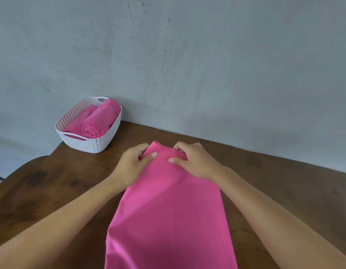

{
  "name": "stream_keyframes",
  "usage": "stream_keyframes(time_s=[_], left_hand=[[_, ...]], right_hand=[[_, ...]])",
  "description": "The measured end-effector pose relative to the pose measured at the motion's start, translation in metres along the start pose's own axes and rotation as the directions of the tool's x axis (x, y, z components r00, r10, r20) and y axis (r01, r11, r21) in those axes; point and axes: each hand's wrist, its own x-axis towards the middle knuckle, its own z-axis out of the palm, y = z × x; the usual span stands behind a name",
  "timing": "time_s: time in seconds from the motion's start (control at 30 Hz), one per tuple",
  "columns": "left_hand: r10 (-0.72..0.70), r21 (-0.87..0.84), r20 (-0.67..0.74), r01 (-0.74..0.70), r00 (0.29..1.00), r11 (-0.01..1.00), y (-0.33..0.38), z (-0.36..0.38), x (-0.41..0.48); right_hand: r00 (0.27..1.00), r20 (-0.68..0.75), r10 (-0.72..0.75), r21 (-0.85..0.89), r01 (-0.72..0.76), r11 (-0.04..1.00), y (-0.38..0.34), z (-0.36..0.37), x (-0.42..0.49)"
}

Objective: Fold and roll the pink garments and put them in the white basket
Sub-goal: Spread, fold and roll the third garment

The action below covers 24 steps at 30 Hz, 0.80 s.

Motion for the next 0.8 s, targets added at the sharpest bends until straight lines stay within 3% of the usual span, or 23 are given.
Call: stream_keyframes(time_s=[0.13, 0.33, 0.43, 0.57, 0.67, 0.8], left_hand=[[-0.126, -0.134, -0.001, 0.125, 0.992, 0.983, -0.006, -0.005, 0.013], [-0.273, 0.106, -0.073, 0.28, 0.959, 0.954, -0.057, -0.003, 0.034], [-0.283, 0.229, -0.098, 0.299, 0.954, 0.927, -0.075, 0.006, 0.046], [-0.218, 0.366, -0.178, 0.27, 0.96, 0.891, -0.091, 0.016, 0.058], [-0.226, 0.447, -0.141, 0.266, 0.964, 0.854, -0.102, 0.02, 0.066], [-0.239, 0.477, -0.092, 0.254, 0.967, 0.842, -0.098, 0.017, 0.074]], right_hand=[[0.989, 0.11, 0.099, -0.154, -0.082, 0.985, 0.015, -0.005, -0.002], [0.984, 0.116, 0.134, -0.433, -0.071, 0.898, 0.054, -0.008, -0.005], [0.988, 0.117, 0.101, -0.539, -0.023, 0.842, 0.073, -0.009, -0.007], [0.98, 0.134, 0.148, -0.466, -0.069, 0.882, 0.086, -0.01, -0.012], [0.967, 0.168, 0.192, -0.411, -0.108, 0.905, 0.092, -0.009, -0.015], [0.98, 0.093, 0.178, -0.426, -0.123, 0.896, 0.096, -0.007, -0.015]])
